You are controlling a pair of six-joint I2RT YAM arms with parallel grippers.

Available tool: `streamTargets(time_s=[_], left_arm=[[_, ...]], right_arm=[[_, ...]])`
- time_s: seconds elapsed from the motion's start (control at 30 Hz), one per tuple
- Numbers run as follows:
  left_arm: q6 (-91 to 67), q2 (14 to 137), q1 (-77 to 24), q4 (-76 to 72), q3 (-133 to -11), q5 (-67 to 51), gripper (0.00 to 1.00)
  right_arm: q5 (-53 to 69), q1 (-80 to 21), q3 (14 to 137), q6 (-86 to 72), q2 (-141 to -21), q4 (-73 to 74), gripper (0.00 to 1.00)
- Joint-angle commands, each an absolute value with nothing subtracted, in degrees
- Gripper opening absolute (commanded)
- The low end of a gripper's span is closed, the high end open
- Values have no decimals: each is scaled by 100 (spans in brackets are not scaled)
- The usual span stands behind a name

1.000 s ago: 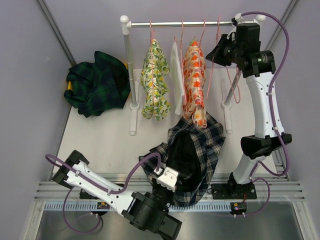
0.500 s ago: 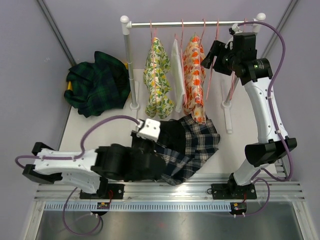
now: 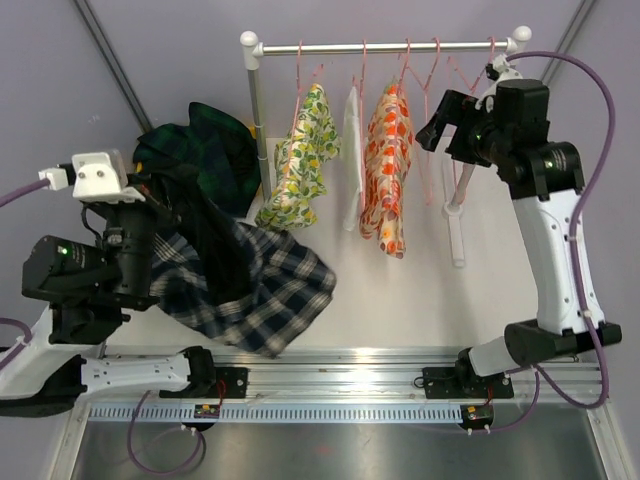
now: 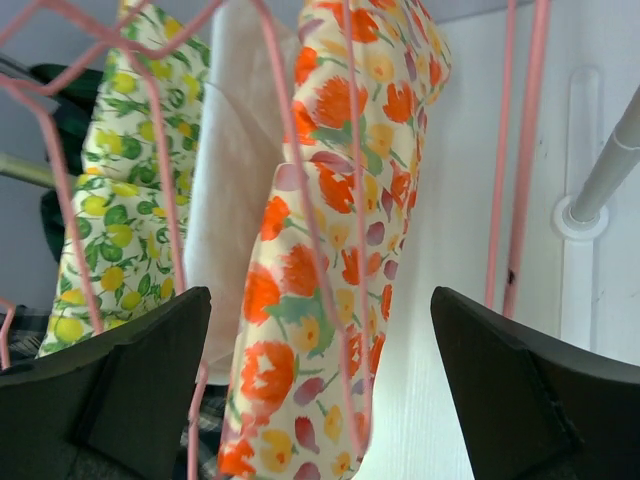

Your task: Remove the skirt from the hanger

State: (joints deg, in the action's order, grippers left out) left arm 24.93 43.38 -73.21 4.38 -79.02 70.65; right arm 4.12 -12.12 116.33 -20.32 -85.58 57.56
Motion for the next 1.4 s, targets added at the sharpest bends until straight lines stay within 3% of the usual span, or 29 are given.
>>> streamTargets(time_s=[0.0, 0.17, 0.33, 0.47, 0.57, 0.67, 0.73, 0.83, 0.97, 1.0, 1.03, 1.07, 1.27, 1.37], left_arm=[[3455, 5227, -6656, 350, -8840, 5874, 0], [2437, 6342, -4118, 1517, -9851, 4424, 0], [871, 7951, -1543, 2364, -12025, 3182, 0], [528, 9840, -564, 2462, -14411, 2515, 0], [28, 10142, -1, 1067, -13861, 1970, 0], [-465, 11052, 307, 327, -14394, 1768, 0], [-467, 11240, 343, -365, -14073, 1564, 1], [-343, 11768, 334, -360, -13801, 1713, 3], [-263, 12330, 351, -45, -13237, 2003, 33], [-403, 12496, 378, -18, -13028, 2100, 67], [-456, 12568, 395, 304, -12999, 2127, 88], [-579, 12638, 396, 473, -13008, 2170, 99], [-1272, 12175, 404, 2098, -13140, 2567, 99], [-1651, 11069, 404, 2496, -12153, 2050, 99]], right_arm=[[492, -1266, 11453, -2135, -7911, 5406, 99], [729, -1257, 11023, -2224, -7515, 5221, 99], [1019, -1257, 10556, -2250, -7296, 4993, 99], [1204, -1257, 10135, -2276, -7137, 4834, 99], [1432, -1257, 9810, -2425, -6996, 4624, 100], [1652, -1274, 9607, -2487, -6952, 4526, 99], [1521, -1275, 9545, -2444, -6943, 4491, 100], [1433, -1266, 9527, -2400, -7013, 4474, 100], [1503, -1274, 9580, -2417, -7066, 4412, 99], [1520, -1283, 9615, -2391, -7075, 4395, 99], [1538, -1275, 9659, -2391, -7093, 4412, 99], [1547, -1283, 9807, -2382, -7110, 4447, 99], [1810, -1274, 10335, -2338, -7058, 4465, 100], [2231, -1274, 10362, -2627, -7057, 4167, 99]])
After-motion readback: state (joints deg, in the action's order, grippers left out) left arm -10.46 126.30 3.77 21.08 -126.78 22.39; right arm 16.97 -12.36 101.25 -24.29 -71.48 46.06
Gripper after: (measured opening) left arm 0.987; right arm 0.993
